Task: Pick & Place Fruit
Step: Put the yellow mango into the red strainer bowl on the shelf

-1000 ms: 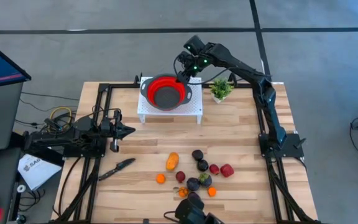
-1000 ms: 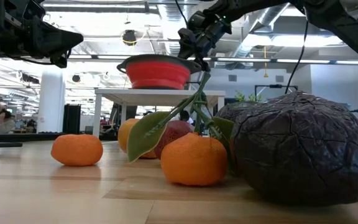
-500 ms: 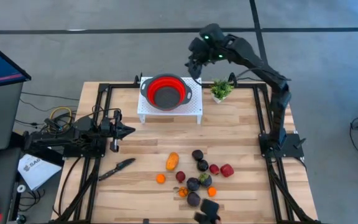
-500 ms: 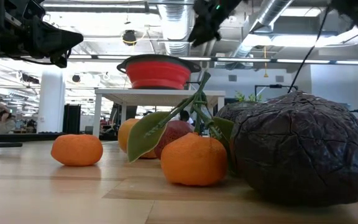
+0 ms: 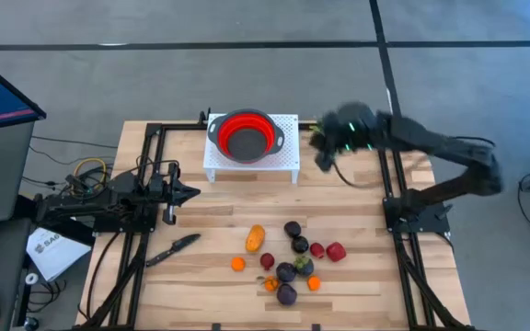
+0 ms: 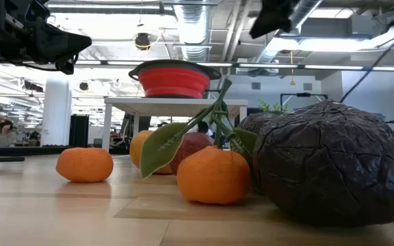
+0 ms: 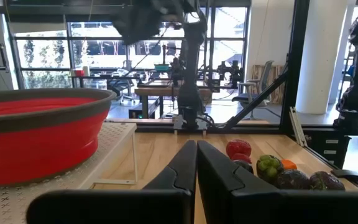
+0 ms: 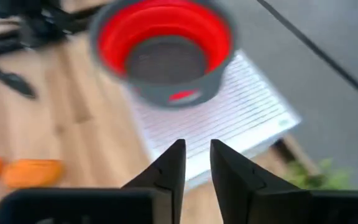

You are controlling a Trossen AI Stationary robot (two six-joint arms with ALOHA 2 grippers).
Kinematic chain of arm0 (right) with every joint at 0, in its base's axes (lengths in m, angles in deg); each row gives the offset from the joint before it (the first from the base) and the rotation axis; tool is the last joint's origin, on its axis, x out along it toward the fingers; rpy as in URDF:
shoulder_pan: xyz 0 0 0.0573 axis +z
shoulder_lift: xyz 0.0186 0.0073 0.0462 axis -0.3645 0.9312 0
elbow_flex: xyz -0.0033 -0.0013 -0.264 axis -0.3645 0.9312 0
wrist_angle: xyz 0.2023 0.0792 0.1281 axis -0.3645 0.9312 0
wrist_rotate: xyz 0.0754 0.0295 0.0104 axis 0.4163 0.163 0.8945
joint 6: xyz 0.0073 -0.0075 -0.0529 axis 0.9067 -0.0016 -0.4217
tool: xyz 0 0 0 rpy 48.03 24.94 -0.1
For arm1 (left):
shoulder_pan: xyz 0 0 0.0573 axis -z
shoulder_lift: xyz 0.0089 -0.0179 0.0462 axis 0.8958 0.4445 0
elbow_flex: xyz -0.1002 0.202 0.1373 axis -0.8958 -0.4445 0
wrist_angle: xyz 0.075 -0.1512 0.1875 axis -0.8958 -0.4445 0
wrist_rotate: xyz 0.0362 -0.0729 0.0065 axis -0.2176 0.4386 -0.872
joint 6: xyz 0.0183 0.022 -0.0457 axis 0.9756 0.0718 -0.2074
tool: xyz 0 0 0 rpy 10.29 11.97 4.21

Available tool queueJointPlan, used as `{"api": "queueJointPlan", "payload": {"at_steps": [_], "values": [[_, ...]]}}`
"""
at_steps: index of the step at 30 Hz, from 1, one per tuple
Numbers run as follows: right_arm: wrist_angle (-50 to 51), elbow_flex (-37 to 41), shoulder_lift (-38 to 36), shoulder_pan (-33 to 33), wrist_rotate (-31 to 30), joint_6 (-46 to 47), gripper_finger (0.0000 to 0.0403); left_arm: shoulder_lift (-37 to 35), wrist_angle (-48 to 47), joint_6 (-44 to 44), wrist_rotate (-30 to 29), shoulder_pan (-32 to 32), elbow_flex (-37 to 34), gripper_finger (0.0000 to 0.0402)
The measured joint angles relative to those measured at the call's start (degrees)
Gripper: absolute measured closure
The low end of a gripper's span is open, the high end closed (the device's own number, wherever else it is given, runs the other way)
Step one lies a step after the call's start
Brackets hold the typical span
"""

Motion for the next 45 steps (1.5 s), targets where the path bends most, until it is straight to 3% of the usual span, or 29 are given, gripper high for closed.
{"api": "queueJointPlan", "payload": {"at_steps": [5, 10, 15, 24, 26, 31, 35, 40, 45], "values": [[-17.5, 18.88, -9.56, 12.11, -0.13, 8.79, 0.0343, 0.0, 0.02, 0.0, -0.02, 0.02, 0.0, 0.0394], [-40.3, 33.69, -9.94, 22.05, -0.04, 9.45, 0.0343, 0.0, 0.02, 0.0, -0.02, 0.01, 0.0, 0.0394], [-62.67, 42.18, -1.4, 26.03, -0.02, 10.9, 0.0343, 0.0, 0.02, 0.0, 0.0, 0.0, 0.0, 0.0394], [-87.09, 43.23, 19.29, 28.05, -1.32, 11.99, 0.033, 0.0, 0.46, 0.0, 0.0, 0.02, 0.0, 0.0394], [-93.17, 43.28, 23.65, 29.66, -6.04, 11.84, 0.0323, 0.02, 1.33, -0.02, 0.0, 0.0, 0.0, 0.0394], [-110.19, 43.63, 33.54, 33.6, -24.56, 8.98, 0.0315, 0.24, 4.72, -0.26, 0.0, 0.02, 0.0, 0.0394], [-118.1, 43.63, 36.62, 35.48, -35.53, 4.26, 0.0319, 3.42, 13.81, -6.88, -0.02, 0.08, 0.0, 0.0394], [-119.58, 43.62, 35.61, 36.88, -46.22, -2.8, 0.0327, 17.65, 15.85, -11.96, -4.26, 4.13, 0.6, 0.0399], [-119.12, 43.61, 34.31, 39.04, -46.86, -8.09, 0.0331, 39.14, 16.02, -14.12, -11.99, 12.81, 7.2, 0.04]]}}
